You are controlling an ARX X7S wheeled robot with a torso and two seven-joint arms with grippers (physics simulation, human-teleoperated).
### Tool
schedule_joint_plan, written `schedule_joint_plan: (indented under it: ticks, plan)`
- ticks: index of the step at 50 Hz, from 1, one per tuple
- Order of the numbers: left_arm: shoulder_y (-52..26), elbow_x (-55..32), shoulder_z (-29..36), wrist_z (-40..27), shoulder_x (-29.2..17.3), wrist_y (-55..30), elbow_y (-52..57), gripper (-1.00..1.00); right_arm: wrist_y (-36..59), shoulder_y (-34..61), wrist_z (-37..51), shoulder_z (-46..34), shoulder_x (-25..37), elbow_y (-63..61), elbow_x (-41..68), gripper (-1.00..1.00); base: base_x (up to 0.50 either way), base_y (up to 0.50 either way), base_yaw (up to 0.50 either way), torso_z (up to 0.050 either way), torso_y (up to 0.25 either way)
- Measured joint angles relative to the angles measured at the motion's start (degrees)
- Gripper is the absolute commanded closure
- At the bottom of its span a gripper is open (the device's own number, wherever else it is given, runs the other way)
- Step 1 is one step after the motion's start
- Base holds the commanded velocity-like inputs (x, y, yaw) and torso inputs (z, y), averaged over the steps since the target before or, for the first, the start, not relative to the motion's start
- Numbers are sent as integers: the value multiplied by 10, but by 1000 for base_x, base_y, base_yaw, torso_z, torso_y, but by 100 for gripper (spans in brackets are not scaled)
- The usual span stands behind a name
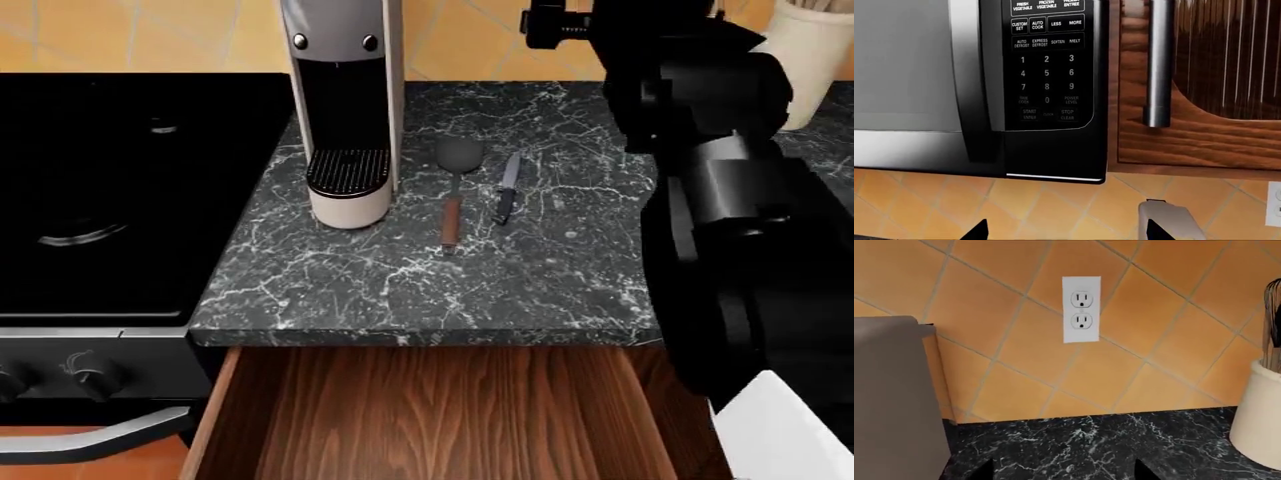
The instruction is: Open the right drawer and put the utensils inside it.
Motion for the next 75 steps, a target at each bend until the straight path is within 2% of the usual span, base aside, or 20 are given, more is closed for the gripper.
schedule_joint_plan:
  ticks: [6, 18, 27, 53, 75]
  plan:
    - [0, -1, -2, -3, 1, -1, -3, -100, -29, -30, 13, -82, -9, 0, 101, -100, 0, 0, 0, 0, 0]
    - [-4, 3, 0, -3, 1, 2, -14, -100, -99, -64, 41, -346, -17, 0, 380, -100, 0, 0, 0, 0, 0]
    - [-7, 8, 3, -1, 1, 6, -21, -100, -116, -74, 53, -448, -19, 0, 484, -100, 0, 0, 0, 0, 0]
    - [-13, 14, 4, 2, 2, 13, -31, -100, -134, -124, 54, -580, -20, 0, 607, -100, 0, 0, 0, 0, 0]
    - [-12, 12, 3, 2, 2, 12, -29, -100, -108, -146, 58, -500, -20, 0, 532, -100, 0, 0, 0, 0, 0]
